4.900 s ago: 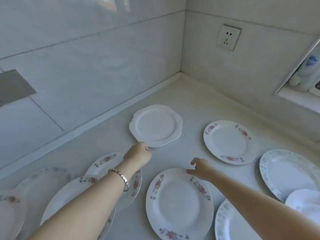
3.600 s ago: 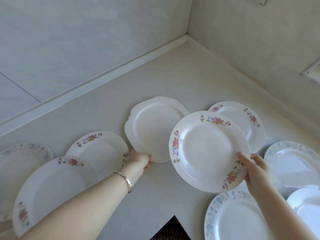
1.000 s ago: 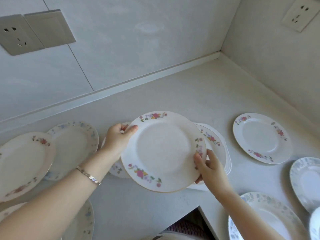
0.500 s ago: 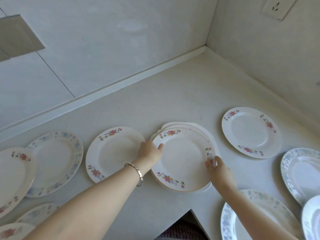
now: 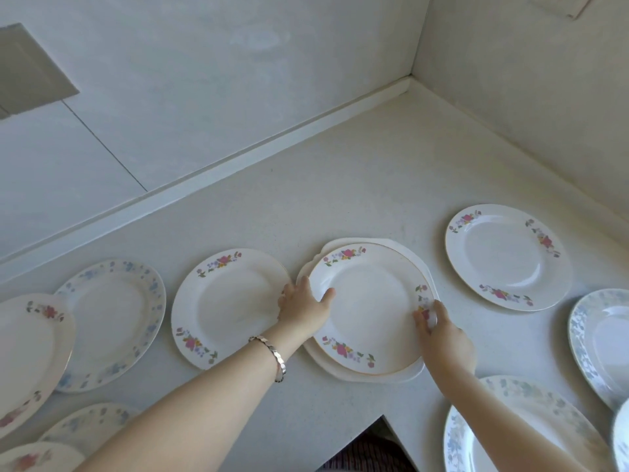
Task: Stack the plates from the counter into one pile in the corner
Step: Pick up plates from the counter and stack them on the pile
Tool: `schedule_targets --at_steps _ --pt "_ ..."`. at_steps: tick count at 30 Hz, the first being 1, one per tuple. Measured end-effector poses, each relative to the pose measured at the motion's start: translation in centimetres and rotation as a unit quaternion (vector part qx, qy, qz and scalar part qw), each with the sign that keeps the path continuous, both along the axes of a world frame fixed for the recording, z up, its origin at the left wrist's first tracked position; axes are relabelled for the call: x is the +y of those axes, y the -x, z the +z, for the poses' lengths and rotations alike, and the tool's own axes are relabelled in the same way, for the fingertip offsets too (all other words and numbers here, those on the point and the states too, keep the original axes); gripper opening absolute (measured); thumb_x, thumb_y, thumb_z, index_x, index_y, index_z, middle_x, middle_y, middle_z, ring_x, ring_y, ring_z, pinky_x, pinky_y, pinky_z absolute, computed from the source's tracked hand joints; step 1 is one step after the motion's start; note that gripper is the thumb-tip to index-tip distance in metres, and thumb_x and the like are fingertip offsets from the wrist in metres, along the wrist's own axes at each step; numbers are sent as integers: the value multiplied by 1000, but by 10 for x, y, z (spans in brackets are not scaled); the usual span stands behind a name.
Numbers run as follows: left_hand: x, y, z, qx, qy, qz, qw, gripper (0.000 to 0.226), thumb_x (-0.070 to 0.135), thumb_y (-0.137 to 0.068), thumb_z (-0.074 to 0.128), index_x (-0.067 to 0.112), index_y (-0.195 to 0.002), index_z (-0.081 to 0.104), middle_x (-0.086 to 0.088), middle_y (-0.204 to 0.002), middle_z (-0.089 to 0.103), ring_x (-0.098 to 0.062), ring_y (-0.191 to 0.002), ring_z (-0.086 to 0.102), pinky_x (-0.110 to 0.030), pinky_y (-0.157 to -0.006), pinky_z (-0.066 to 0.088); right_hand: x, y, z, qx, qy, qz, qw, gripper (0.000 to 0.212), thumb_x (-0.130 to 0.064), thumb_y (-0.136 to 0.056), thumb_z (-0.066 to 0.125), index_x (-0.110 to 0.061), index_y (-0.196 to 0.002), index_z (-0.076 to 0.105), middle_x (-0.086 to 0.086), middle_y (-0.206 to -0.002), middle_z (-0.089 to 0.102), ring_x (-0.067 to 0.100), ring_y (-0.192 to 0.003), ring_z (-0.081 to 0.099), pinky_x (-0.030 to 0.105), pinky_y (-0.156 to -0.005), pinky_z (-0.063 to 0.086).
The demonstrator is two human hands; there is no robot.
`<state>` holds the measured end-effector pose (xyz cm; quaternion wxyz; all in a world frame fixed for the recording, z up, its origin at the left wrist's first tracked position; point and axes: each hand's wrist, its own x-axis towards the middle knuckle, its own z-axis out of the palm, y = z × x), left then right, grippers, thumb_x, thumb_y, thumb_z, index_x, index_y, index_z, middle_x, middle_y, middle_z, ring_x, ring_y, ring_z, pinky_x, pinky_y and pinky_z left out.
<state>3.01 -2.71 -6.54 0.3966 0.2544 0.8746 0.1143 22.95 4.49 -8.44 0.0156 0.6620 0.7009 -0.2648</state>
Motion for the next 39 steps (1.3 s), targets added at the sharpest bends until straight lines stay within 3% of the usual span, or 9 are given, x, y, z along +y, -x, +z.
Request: schedule_targets --at_steps 3,5,11,14,16,24,30,34,39 --pt "-15 10 5 16 -9 22 1000 56 49 -92 37 25 -143 29 -12 -143 31 -35 -131 33 -42 -106 30 1 5 -1 6 3 -32 999 46 -50 -94 31 -25 -133 36 16 -97 68 34 -89 64 32 -65 41" --pt "-33 19 7 33 -74 162 984 51 36 -90 48 22 -138 38 -14 -141 36 -36 -128 39 -44 -105 33 1 6 -3 1 9 -39 999 47 -51 -94 30 -25 -133 34 17 -98 68 34 -89 64 32 -64 39" --pt "-111 54 -5 52 -19 548 835 64 13 -79 61 -4 -134 30 -26 -141 32 -40 -127 39 -42 -105 35 3 7 6 -13 22 -20 999 52 -46 -94 33 -15 -136 27 20 -100 66 32 -78 59 33 -62 40" --pt "-125 70 -20 -107 -133 676 717 49 7 -86 55 0 -132 40 -18 -134 50 -30 -112 55 -44 -96 44 -3 10 14 1 -25 -19 1000 55 -40 -95 34 -12 -140 22 20 -106 66 36 -88 64 34 -65 42" --pt "-132 75 -24 -180 -186 674 692 43 2 -89 53 3 -131 49 -16 -124 58 -24 -98 54 -43 -92 46 -11 16 22 41 -33 1 999 52 -34 -94 39 -15 -140 24 16 -115 64 36 -96 63 34 -68 40" --pt "-138 81 15 -147 -294 601 729 39 -1 -91 53 -4 -129 49 -22 -134 53 -29 -109 56 -44 -97 45 -32 37 42 156 41 98 982 32 -20 -92 49 -14 -124 50 -6 -55 44 10 -55 46 26 -56 38" --pt "-124 66 59 -146 -364 487 780 12 -4 -89 52 3 -87 63 -3 -73 70 -12 -63 62 -17 -42 53 -37 58 64 265 93 86 956 43 -35 -94 45 -17 -132 43 -4 -87 60 11 -78 60 22 -70 51" --pt "-97 46 68 -194 -372 385 822 20 -3 -89 52 7 -75 62 7 -50 70 -6 -48 66 -18 -44 54 -21 56 77 409 136 2 902 51 -36 -96 39 -24 -143 22 4 -87 64 22 -71 64 34 -67 53" --pt "-58 11 50 -246 -299 266 883 21 -2 -88 54 9 -72 61 -3 -60 67 -6 -41 63 -20 -43 54 3 18 60 266 49 -47 962 60 -34 -87 60 -12 -138 38 13 -113 64 31 -96 64 35 -78 49"
